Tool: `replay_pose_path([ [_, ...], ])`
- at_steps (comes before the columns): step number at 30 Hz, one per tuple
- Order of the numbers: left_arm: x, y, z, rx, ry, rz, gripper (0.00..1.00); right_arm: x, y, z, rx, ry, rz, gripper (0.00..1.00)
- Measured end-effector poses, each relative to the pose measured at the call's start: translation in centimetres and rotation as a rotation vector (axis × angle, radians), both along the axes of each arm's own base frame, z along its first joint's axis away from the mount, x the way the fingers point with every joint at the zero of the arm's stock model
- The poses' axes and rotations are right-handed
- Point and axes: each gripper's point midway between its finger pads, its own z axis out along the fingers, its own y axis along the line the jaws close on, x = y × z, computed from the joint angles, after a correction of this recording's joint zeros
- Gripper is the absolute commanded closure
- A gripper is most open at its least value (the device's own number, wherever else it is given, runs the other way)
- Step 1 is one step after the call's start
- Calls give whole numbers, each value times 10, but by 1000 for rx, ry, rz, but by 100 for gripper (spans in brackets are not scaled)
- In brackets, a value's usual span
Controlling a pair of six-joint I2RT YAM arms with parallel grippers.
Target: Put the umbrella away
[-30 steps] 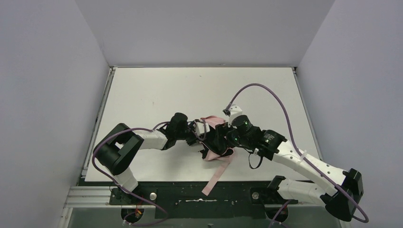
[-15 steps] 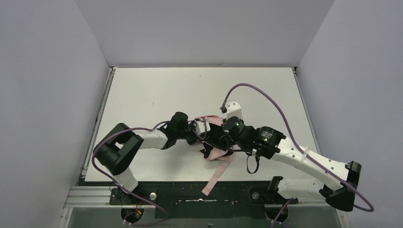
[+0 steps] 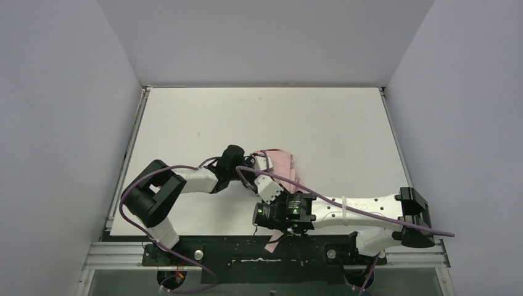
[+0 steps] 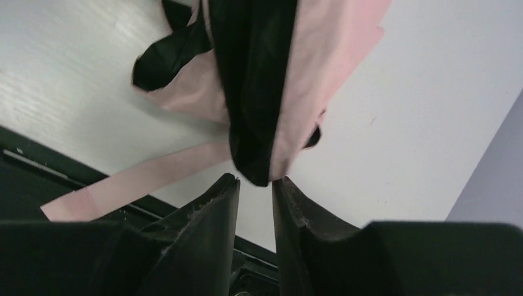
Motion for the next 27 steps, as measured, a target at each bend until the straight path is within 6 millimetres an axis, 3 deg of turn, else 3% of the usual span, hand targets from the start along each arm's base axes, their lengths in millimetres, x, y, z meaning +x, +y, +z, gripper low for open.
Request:
replay_pose_path([
  [4, 0, 0, 0, 0, 6, 9, 100, -19, -3, -34, -50, 76, 62, 64],
  [7, 1, 1, 0, 0, 4, 10, 100, -25, 1, -48, -73, 123, 103, 54],
  [12, 0, 0, 0, 2, -12, -10, 100, -28, 16, -42, -6, 171, 185, 37],
  [15, -2, 0, 0, 0, -33, -28, 100, -24, 19, -15, 108, 175, 228, 31],
  [23, -6, 5, 1, 9, -86, -61, 100, 4, 4, 123, 466, -20, 264, 27],
  [27, -7, 4, 1, 18, -102, -76, 100, 15, -9, 144, 484, -86, 236, 29],
])
